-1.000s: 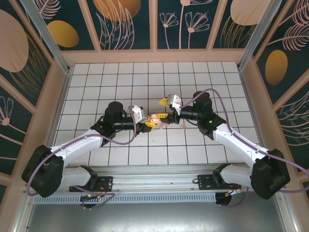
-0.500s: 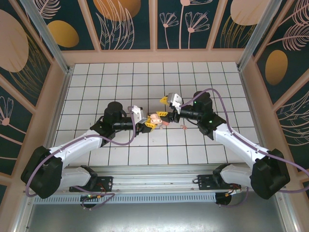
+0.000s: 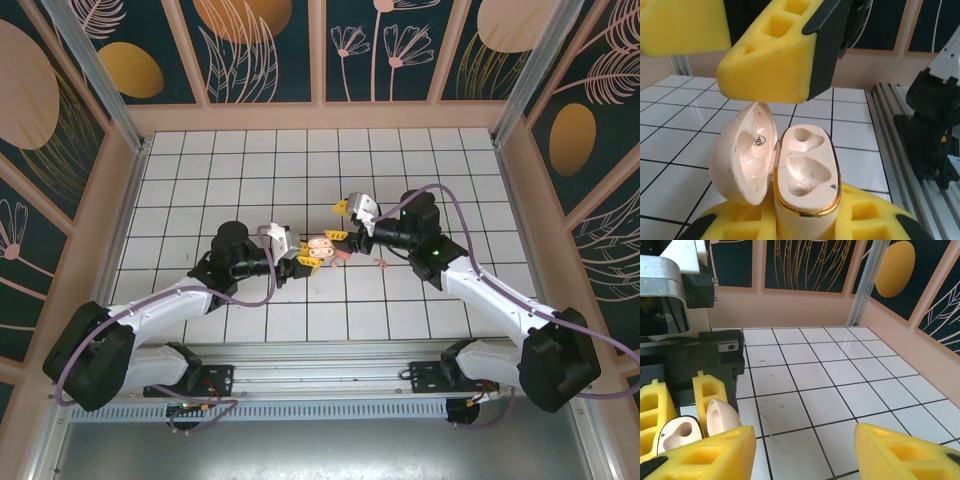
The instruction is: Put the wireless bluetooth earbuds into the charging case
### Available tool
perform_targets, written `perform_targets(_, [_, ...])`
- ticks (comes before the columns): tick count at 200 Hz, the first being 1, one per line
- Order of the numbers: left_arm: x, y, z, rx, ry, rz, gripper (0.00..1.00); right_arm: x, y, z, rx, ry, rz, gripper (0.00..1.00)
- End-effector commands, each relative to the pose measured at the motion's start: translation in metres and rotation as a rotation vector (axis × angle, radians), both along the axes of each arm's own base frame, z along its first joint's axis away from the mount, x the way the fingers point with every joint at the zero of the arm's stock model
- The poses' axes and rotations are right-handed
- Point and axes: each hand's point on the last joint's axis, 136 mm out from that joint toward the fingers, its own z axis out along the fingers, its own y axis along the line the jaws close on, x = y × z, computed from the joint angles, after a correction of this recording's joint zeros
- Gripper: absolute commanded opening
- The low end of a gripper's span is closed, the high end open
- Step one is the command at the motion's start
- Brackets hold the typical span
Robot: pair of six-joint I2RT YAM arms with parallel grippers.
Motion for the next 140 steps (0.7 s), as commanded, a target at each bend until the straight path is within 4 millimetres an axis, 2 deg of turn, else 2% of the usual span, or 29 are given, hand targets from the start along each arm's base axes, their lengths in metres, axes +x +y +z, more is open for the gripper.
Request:
perform_targets(1, [-0.001, -0.002, 0.022, -0.095, -0.047, 0.000, 0.19, 0.002, -0.004, -0.001, 0.018, 0.005, -0.014, 0.55])
perform_targets(100, [0.017, 0.003, 0.000, -0.106, 0.041, 0.117, 0.18, -0.007, -0.005, 0.019, 0.091, 0.020, 0.009, 0.55])
perform_targets(140, [0.019, 0.001, -0.006, -0.110, 0.068, 0.117, 0.18, -0.007, -0.009, 0.020, 0.101, 0.072, -0.020, 0.55])
